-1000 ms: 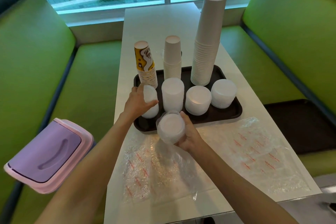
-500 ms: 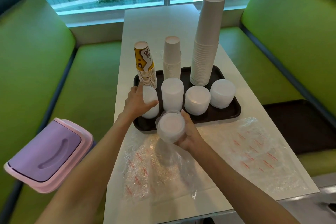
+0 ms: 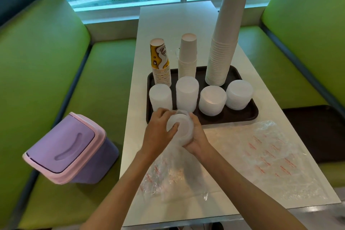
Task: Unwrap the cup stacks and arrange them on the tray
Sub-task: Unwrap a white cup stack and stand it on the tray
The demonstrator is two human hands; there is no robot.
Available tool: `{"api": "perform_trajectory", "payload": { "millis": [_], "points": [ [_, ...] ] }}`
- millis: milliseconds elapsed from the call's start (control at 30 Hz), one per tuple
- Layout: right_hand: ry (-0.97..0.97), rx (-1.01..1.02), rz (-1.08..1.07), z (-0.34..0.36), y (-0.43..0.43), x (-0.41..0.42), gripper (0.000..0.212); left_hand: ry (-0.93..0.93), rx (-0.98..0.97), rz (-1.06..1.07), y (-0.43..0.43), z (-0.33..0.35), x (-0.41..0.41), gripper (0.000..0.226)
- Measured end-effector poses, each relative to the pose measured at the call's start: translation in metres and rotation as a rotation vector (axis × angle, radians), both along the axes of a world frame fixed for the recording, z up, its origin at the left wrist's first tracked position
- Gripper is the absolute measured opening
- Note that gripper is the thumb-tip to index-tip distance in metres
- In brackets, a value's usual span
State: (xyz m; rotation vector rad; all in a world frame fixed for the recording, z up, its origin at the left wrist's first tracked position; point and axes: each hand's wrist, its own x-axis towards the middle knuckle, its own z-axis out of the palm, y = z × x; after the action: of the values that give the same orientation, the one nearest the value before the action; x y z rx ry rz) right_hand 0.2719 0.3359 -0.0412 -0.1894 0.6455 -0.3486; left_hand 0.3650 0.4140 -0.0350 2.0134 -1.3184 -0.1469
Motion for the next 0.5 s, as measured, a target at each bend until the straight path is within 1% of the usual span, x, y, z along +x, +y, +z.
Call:
{"api": "perform_trajectory", "payload": {
  "millis": [133, 267, 367, 500],
  "points": [
    [0.037, 0.025, 0.025, -0.007, 0.003, 0.002, 0.042, 0.008, 0.063, 0.03, 0.006, -0.003, 0.001, 0.042],
    [0.128, 0.028, 0.009, -0.011, 0.003, 0.003, 0.041, 0.021, 0.096, 0.033, 0.008, -0.005, 0.0, 0.042],
    [0.18, 0.006, -0.03, -0.015, 0.003, 0.004, 0.038, 0.015, 0.112, 0.019, 0.011, -0.005, -0.002, 0.044],
    [0.201, -0.014, -0.076, -0.016, 0.005, 0.004, 0.035, 0.003, 0.132, 0.01, 0.014, -0.003, -0.005, 0.047]
  ]
}}
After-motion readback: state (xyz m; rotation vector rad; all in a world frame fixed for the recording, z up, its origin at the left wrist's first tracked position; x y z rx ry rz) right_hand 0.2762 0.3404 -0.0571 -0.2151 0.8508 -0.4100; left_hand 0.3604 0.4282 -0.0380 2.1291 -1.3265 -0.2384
